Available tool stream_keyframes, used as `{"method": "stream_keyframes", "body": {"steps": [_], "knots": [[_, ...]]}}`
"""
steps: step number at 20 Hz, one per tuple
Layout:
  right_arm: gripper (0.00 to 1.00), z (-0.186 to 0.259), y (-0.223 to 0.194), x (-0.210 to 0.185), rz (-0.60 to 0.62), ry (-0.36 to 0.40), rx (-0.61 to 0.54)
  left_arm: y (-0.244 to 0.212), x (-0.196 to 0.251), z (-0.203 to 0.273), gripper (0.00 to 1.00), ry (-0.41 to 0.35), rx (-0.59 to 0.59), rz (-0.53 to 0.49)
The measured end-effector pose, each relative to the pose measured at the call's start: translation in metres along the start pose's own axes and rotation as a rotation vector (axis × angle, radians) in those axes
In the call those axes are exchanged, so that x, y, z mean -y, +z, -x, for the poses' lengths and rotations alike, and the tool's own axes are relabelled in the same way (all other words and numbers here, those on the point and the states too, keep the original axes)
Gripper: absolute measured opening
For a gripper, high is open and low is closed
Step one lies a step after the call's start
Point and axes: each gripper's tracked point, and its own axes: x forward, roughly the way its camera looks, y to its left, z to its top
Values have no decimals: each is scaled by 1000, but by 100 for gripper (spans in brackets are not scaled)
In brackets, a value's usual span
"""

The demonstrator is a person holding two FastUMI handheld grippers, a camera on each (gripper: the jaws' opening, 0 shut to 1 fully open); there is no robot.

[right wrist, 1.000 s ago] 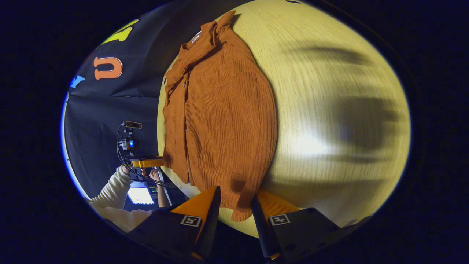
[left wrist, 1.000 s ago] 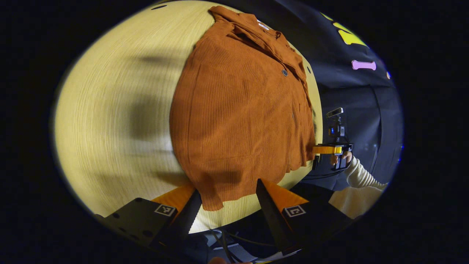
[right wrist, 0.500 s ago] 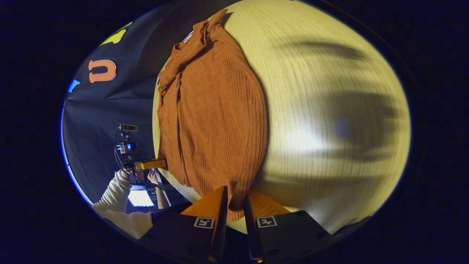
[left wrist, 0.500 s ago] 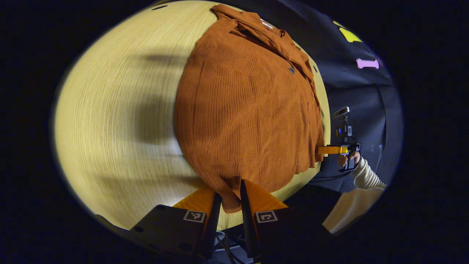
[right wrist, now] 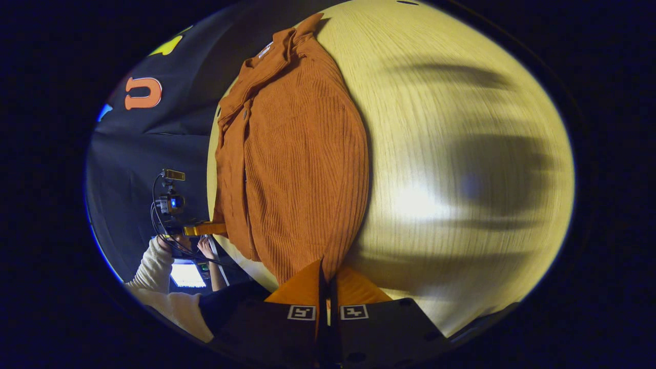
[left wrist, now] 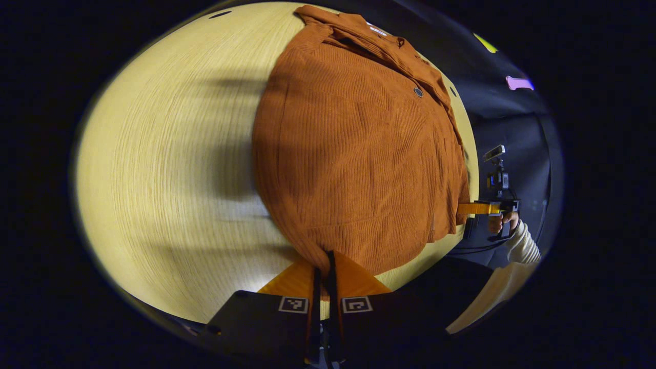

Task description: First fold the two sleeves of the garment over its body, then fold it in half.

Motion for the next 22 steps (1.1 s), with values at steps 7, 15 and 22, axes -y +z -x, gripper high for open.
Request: {"method": "stream_keyframes", "body": {"steps": [7, 15, 22], "knots": [[3, 14, 2, -8, 90, -27, 57, 4, 7, 4, 5, 61, 59, -71], [2, 37, 18, -67, 123, 74, 126, 24, 30, 42, 5, 93, 124, -229], [2, 59, 61, -132, 195, 126, 217, 86, 66, 79, 5, 114, 200, -440]]}}
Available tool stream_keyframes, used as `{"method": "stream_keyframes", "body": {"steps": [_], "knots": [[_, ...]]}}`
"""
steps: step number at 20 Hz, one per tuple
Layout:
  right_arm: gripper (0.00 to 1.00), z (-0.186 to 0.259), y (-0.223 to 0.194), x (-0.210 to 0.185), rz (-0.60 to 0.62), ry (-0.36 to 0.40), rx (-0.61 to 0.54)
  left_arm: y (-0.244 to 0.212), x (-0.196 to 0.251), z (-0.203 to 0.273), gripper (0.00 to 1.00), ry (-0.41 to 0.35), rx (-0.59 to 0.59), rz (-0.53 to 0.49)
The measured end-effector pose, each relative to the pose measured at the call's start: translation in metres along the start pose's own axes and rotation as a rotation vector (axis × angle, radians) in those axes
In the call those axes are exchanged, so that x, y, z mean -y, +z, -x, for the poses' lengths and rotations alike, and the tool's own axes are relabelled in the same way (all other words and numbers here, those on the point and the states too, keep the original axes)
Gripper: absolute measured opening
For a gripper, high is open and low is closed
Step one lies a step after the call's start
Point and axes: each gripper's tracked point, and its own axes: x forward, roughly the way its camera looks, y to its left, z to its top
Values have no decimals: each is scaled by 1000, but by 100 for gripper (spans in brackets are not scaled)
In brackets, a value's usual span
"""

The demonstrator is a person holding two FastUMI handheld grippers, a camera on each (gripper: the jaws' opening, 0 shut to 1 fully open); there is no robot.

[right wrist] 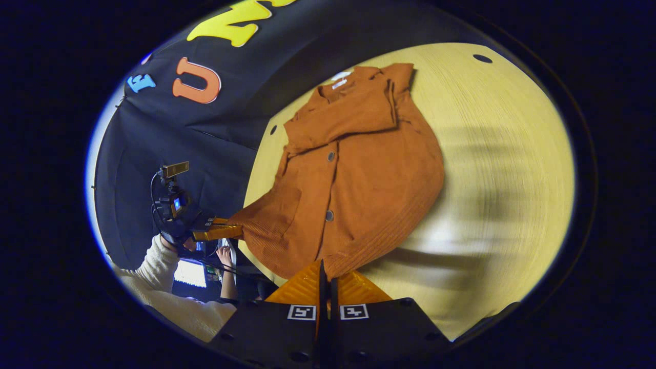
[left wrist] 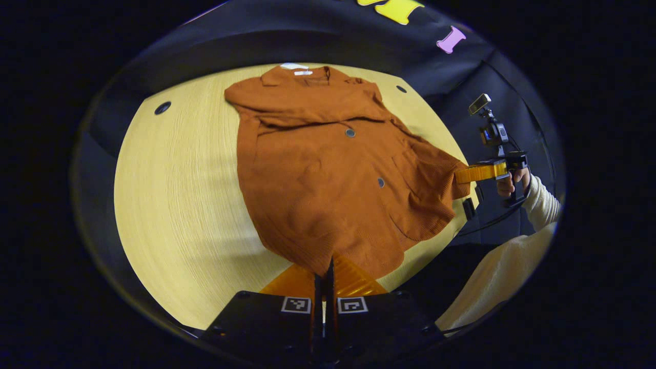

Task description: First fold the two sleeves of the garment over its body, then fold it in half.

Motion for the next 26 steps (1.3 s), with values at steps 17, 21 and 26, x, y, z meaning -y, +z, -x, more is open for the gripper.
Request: {"method": "stream_keyframes", "body": {"steps": [17, 21, 26], "knots": [[3, 12, 193, -29, 24, -66, 236, 205, -68, 22, 5, -3, 305, 41], [3, 3, 235, -22, -10, -83, 284, 238, -87, 7, 5, -24, 344, 116], [2, -9, 285, -5, -83, -94, 351, 276, -106, -10, 5, -62, 400, 210]]}}
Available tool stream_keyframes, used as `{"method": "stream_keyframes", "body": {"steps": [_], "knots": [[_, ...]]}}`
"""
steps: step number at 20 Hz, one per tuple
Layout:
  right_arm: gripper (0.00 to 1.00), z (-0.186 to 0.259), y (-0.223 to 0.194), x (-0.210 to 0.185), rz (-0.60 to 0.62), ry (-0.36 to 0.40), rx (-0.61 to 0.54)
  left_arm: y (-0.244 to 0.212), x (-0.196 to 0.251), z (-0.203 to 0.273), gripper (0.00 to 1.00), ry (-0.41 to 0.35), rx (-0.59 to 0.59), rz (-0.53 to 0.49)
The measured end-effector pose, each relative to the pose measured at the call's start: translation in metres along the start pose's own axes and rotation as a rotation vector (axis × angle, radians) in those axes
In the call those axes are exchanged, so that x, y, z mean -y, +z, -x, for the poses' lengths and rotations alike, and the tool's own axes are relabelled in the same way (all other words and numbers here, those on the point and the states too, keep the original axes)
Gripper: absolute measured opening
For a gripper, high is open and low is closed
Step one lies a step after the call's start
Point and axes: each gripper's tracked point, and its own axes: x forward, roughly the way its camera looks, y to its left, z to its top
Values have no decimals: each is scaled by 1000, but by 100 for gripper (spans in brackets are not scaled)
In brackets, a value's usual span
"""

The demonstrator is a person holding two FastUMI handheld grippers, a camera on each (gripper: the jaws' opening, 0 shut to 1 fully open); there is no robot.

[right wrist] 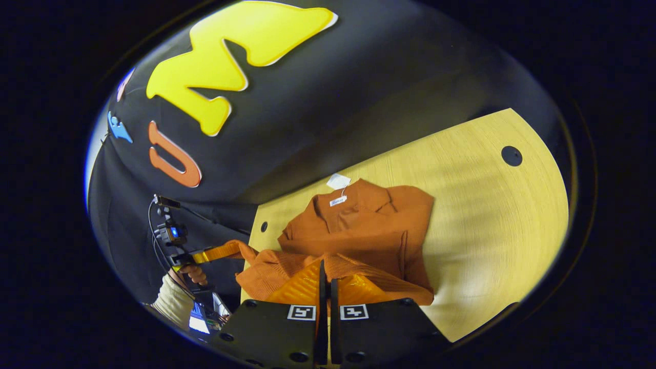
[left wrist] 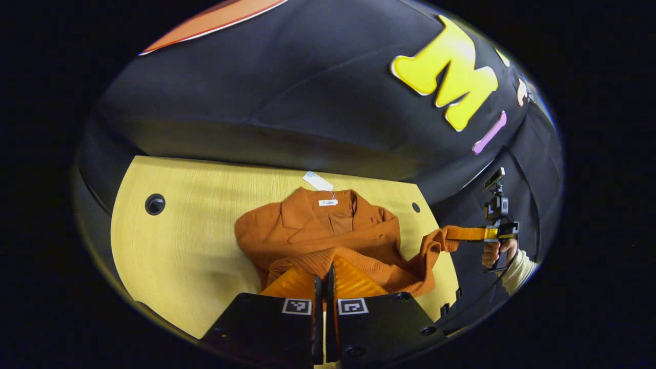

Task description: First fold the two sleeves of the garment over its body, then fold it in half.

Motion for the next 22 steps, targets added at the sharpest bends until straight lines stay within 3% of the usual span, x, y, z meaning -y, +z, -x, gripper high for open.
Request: {"method": "stream_keyframes", "body": {"steps": [1, 2, 9, 15, 22], "knots": [[2, -5, 7, 3, -16, -7, 7, 4, -5, -6, 10, 5, 3, -2], [2, -11, 16, 6, -32, -7, 25, 9, -8, -13, 5, 7, 8, 9], [2, -67, 68, 39, -147, -21, 133, 28, -27, -65, 5, -20, 62, 113], [2, -107, 73, 81, -262, -70, 169, 20, -44, -101, 4, -32, 59, 213], [2, -128, 72, 109, -374, -123, 222, 16, -67, -123, 5, -48, 119, 437]]}}
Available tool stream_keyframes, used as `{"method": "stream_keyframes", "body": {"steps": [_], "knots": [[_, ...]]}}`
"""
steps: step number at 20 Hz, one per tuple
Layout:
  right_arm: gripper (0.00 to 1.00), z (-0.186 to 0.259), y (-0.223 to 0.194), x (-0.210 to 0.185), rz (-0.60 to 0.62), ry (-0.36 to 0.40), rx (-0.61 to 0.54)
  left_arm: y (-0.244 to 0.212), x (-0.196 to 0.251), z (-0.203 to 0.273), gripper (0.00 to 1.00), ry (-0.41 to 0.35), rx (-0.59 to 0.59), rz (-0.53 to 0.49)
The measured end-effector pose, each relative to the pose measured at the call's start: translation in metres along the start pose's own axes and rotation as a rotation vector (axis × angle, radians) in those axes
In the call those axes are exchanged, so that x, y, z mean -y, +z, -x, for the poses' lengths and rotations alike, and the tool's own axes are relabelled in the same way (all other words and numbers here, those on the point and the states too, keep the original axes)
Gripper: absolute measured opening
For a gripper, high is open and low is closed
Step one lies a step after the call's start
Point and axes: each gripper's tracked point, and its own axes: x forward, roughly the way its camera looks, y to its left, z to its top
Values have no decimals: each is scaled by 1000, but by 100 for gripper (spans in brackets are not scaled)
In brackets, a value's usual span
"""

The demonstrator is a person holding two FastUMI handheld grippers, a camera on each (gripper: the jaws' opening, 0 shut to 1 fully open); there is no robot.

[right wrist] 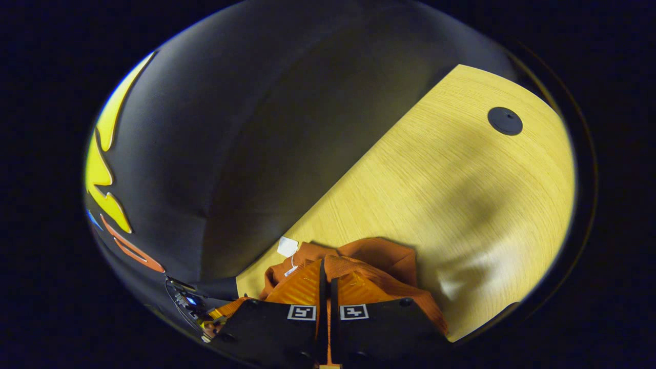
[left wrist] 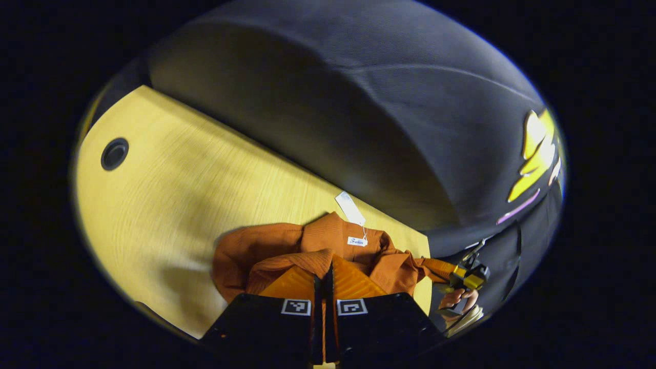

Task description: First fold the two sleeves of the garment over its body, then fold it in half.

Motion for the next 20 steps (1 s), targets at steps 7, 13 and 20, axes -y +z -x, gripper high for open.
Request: {"method": "stream_keyframes", "body": {"steps": [7, 13, 20], "knots": [[2, -6, 3, 7, -68, -50, 62, 10, -18, 0, 5, 6, 85, 231], [3, -6, 2, 17, -204, -101, 146, 12, -16, -9, 5, 17, 209, 406], [3, -6, 0, 30, -462, -94, 255, 10, -29, -12, 5, 6, 413, 680]]}}
